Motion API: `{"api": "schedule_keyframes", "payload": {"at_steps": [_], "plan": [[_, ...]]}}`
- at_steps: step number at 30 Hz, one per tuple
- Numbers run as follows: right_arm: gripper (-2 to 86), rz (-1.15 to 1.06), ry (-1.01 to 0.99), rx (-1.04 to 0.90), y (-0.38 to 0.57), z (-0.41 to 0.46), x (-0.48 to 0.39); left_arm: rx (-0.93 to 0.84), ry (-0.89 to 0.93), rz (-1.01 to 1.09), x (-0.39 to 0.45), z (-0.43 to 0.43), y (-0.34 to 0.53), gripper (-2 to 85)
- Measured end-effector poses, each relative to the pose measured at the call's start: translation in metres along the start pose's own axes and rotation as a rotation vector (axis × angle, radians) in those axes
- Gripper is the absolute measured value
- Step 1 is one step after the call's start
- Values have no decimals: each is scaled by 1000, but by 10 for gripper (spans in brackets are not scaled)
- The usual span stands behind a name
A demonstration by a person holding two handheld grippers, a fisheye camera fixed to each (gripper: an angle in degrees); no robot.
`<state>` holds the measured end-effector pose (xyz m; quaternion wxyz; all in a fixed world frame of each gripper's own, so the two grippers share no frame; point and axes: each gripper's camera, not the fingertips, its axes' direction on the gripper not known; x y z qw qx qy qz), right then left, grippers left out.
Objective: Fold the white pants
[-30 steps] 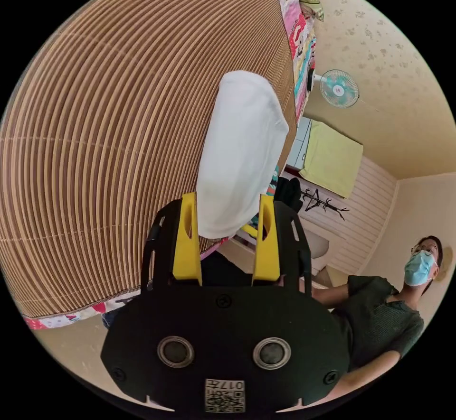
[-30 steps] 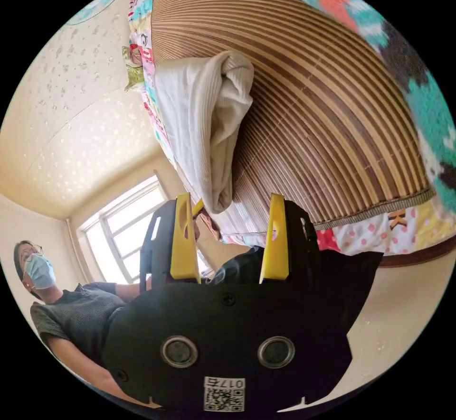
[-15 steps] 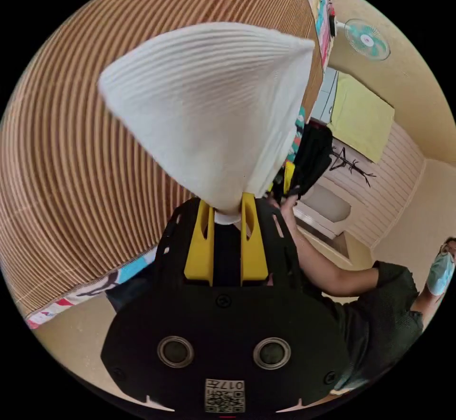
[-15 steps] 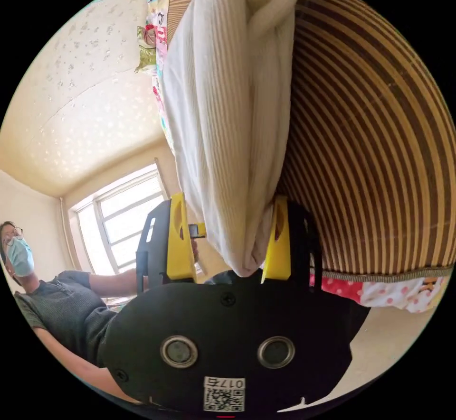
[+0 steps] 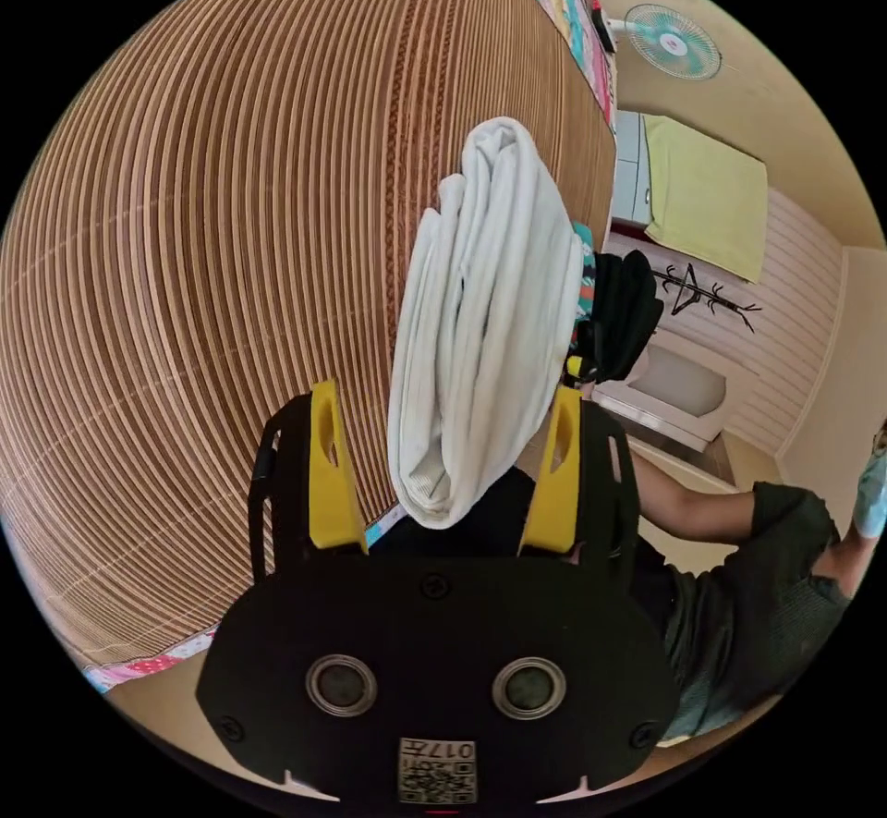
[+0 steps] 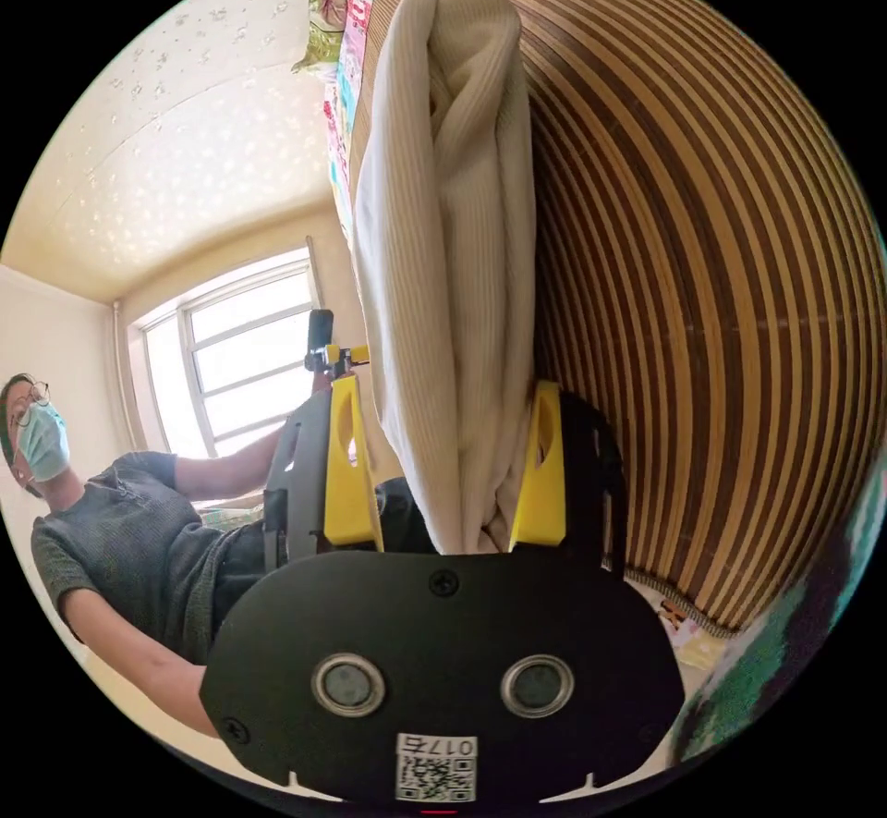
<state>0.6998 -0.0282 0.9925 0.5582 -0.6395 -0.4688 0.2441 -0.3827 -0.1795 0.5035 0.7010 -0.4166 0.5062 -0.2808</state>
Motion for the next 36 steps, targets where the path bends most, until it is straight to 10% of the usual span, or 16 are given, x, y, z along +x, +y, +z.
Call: {"api": "schedule_keyframes", "payload": {"at_steps": [6, 8, 25, 36], "plan": [[203, -75, 137, -165, -14, 30, 6, -53, -295, 37, 29, 30, 4, 211], [196, -78, 78, -147, 0, 35, 12, -64, -4, 49, 27, 46, 7, 145], [113, -145, -398, -84, 117, 84, 9, -76, 72, 88, 72, 53, 58, 89], [127, -508, -85, -262, 187, -58, -138, 68, 320, 353, 273, 136, 82, 103]]}}
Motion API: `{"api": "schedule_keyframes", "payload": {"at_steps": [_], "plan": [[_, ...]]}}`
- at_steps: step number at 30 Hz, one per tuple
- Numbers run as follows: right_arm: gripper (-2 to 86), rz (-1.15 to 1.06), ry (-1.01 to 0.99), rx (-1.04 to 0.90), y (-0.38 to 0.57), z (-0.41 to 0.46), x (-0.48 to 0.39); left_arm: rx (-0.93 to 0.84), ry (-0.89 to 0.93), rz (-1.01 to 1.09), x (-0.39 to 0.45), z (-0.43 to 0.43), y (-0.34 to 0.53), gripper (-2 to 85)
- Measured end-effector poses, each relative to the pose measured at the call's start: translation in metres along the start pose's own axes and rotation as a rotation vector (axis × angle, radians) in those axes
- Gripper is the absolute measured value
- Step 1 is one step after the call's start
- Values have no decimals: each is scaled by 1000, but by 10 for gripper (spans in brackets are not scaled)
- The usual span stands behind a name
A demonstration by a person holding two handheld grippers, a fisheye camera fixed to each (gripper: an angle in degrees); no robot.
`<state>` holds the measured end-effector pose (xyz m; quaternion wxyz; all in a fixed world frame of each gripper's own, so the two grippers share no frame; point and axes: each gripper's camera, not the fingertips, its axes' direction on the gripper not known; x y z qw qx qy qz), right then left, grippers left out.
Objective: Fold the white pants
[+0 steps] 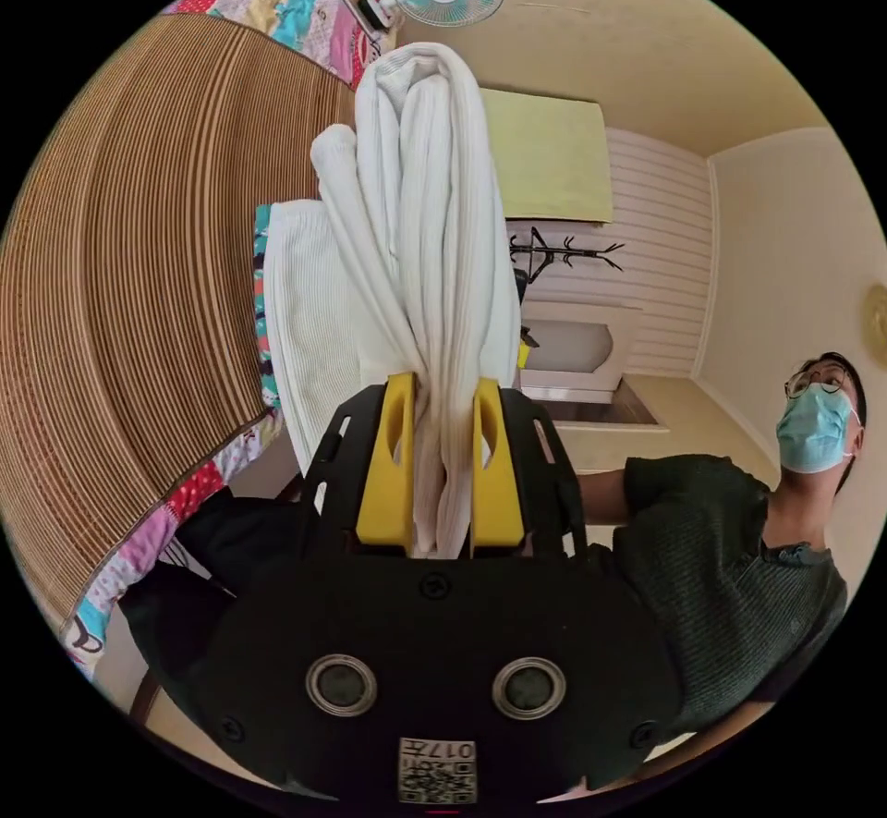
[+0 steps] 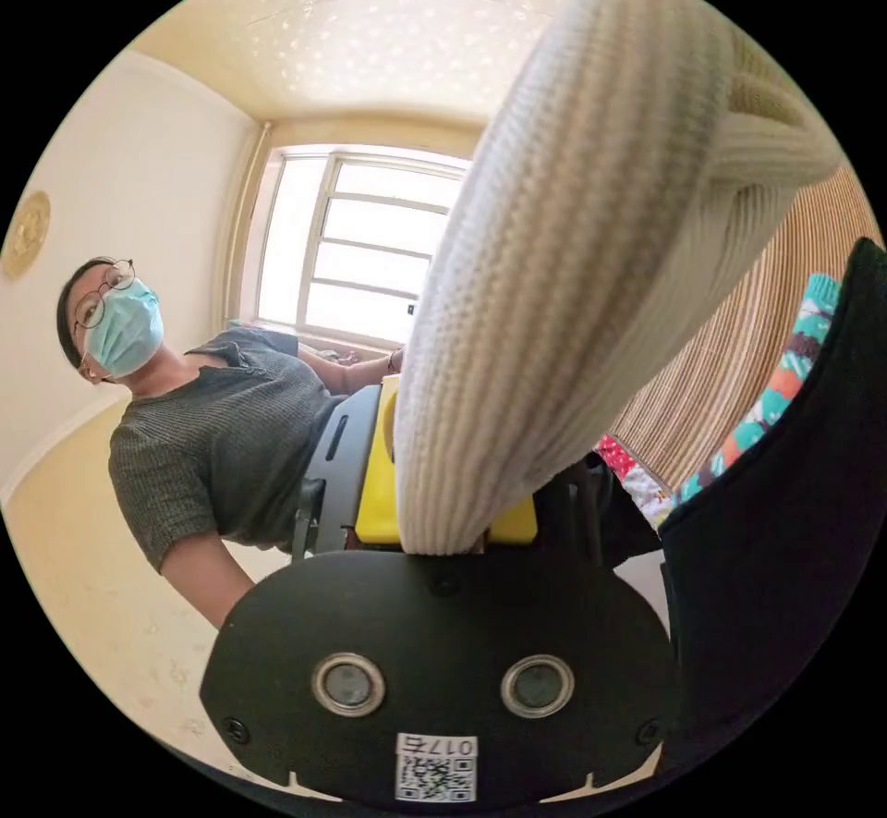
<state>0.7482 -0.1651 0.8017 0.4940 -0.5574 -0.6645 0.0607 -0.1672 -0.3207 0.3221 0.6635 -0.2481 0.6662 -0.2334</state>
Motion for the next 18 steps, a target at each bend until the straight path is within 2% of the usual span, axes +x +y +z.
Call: {"api": "schedule_keyframes", "payload": {"at_steps": [2, 3, 6, 7, 8, 10, 13, 15, 16, 18], "plan": [[138, 95, 158, -55, 16, -29, 4, -66, -71, 16, -6, 42, -14, 115], [142, 134, 204, -53, 21, -36, 10, -150, -111, -46, -23, 70, -20, 120], [154, 524, 436, 21, 65, -67, 70, -286, 5, -192, -69, 110, -16, 151], [152, 724, 564, 72, 88, -73, 91, -283, 12, -219, -77, 111, -10, 156], [144, 818, 633, 129, 105, -71, 97, -251, -3, -282, -92, 104, 3, 148], [117, 773, 632, 261, 114, -56, 79, -176, -24, -379, -114, 83, 26, 142], [58, 739, 879, 401, 116, -5, 21, -25, -31, -541, -147, 31, 75, 136], [30, 680, 1057, 566, 116, 32, -18, 124, -34, -672, -171, -13, 123, 128], [20, 585, 1113, 677, 114, 58, -35, 167, -33, -700, -175, -24, 136, 126], [13, 342, 1088, 689, 96, 96, -39, 337, -44, -801, -191, -63, 190, 113]]}}
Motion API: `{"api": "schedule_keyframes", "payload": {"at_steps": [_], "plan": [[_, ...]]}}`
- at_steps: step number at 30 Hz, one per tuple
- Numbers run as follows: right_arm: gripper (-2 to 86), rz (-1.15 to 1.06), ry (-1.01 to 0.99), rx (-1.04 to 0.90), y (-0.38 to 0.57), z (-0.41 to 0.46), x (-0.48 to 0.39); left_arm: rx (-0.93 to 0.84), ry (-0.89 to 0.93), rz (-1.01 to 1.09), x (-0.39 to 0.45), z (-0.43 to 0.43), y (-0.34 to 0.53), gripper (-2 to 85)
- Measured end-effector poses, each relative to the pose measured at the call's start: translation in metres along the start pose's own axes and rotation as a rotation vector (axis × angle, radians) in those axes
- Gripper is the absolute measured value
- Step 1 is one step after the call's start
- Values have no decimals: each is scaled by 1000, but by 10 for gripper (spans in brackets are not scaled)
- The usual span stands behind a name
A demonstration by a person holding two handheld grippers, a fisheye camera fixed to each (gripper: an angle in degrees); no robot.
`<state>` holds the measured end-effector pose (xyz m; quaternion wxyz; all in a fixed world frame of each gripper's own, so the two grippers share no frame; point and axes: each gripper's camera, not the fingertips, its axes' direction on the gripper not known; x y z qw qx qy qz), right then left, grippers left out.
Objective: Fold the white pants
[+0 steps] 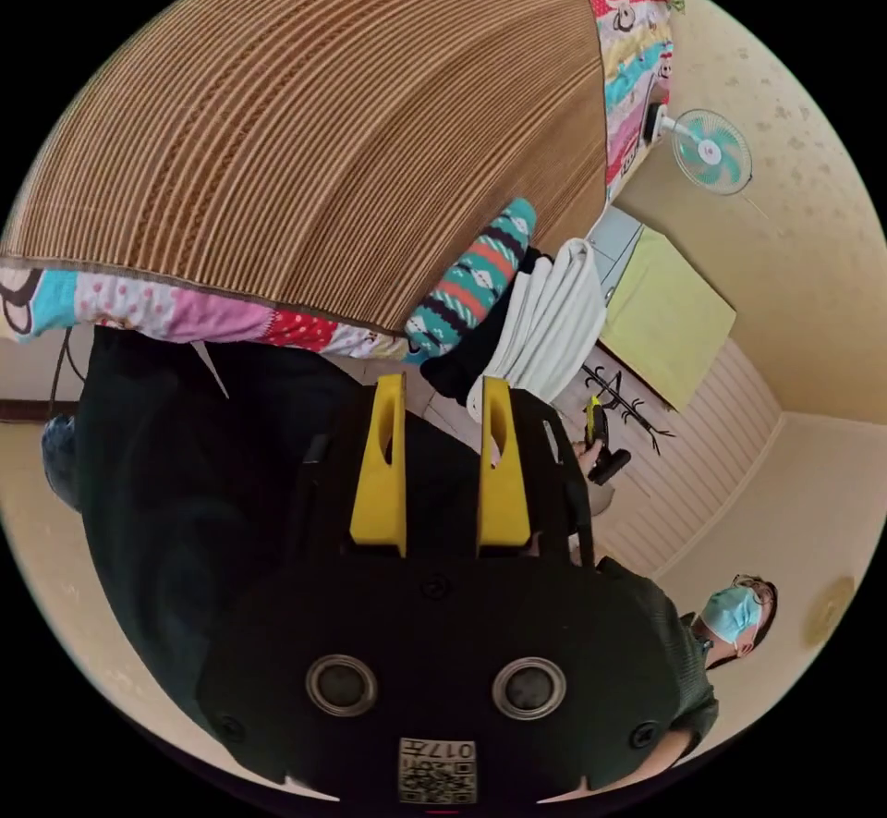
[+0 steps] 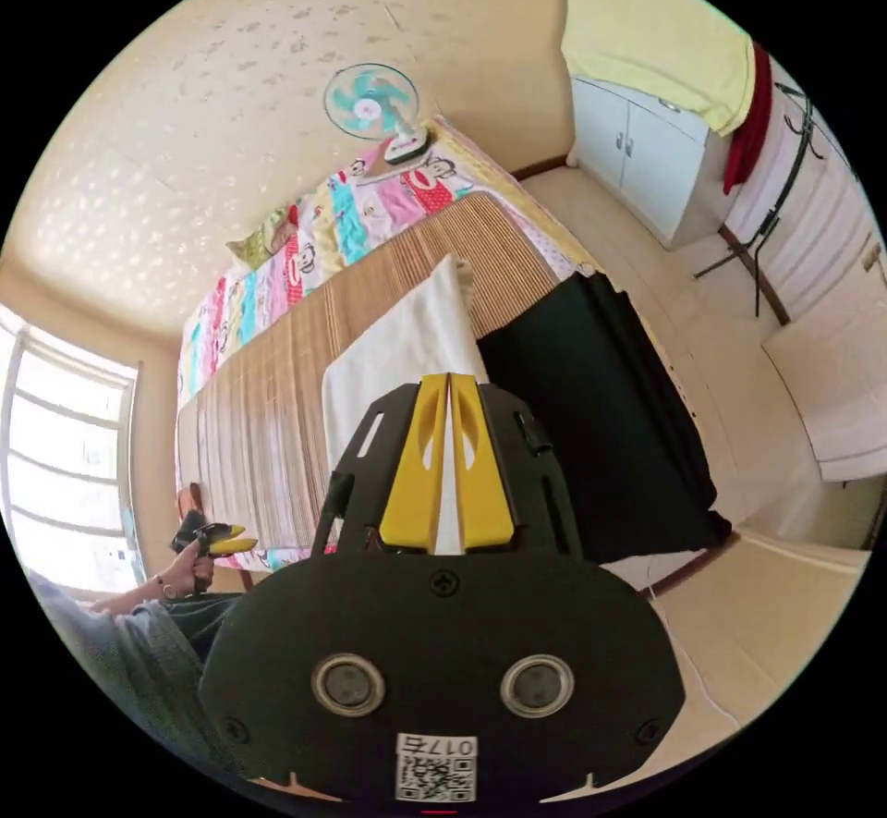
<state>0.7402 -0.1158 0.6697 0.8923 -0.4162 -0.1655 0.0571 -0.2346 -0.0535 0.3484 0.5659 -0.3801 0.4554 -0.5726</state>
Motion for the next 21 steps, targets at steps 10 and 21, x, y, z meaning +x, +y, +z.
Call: {"api": "schedule_keyframes", "payload": {"at_steps": [10, 21], "plan": [[6, -260, 297, -290, 67, 205, -23, 575, 146, -210, -131, -139, 85, 91], [5, 150, 111, -198, 83, 178, -33, 739, 444, -291, -273, -161, 116, 76]]}}
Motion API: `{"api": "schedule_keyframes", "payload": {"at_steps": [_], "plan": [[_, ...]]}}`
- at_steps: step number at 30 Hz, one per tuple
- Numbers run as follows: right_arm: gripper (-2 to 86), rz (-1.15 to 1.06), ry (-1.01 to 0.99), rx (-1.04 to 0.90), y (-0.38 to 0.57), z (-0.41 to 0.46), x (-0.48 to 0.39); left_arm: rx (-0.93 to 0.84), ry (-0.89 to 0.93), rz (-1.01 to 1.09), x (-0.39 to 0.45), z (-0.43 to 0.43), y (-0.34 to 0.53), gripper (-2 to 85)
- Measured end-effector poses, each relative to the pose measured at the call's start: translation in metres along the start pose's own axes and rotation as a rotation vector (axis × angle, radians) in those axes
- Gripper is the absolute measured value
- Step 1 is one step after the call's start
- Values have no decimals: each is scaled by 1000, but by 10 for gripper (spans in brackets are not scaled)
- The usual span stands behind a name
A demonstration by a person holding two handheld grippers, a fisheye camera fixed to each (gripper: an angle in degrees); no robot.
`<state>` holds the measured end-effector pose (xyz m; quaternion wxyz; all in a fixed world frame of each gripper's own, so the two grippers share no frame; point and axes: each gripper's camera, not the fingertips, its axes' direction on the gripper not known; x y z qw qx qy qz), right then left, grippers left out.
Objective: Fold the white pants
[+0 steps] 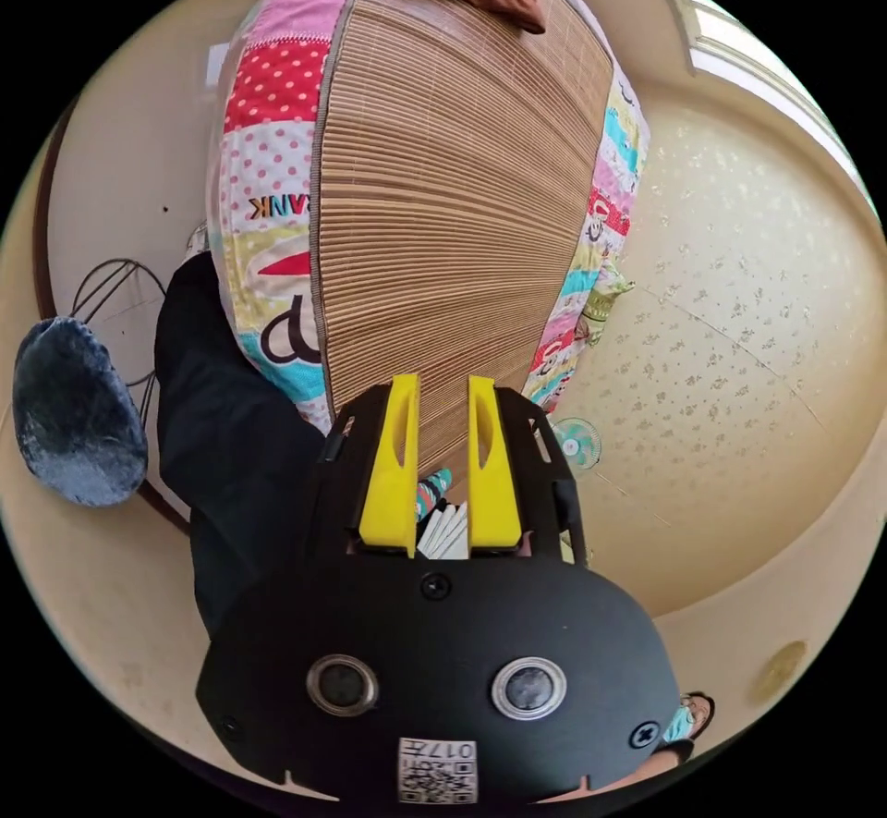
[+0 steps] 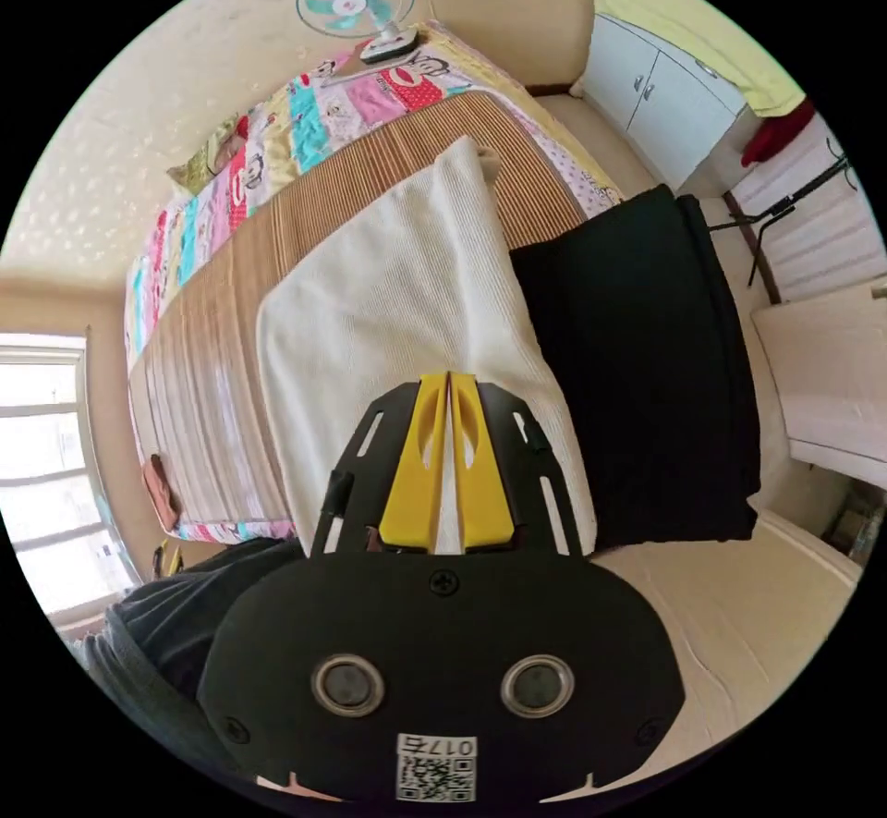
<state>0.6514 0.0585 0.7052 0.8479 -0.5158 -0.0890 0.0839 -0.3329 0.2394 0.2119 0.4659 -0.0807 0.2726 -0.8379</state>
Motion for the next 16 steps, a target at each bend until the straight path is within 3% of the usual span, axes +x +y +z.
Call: {"api": "schedule_keyframes", "payload": {"at_steps": [2, 4, 9, 16], "plan": [[5, 22, -203, 225, 28, -29, -13, -7, -16, 9, -10, -12, -17, 65], [5, 48, -299, 277, 40, -27, -29, -11, -5, 36, -19, -26, -37, 65], [6, 36, -500, 129, 35, 27, -96, 147, 151, -83, -52, -79, -111, 65], [4, 32, -860, -22, 38, 71, -185, 194, 237, -88, -47, -120, -226, 86]]}}
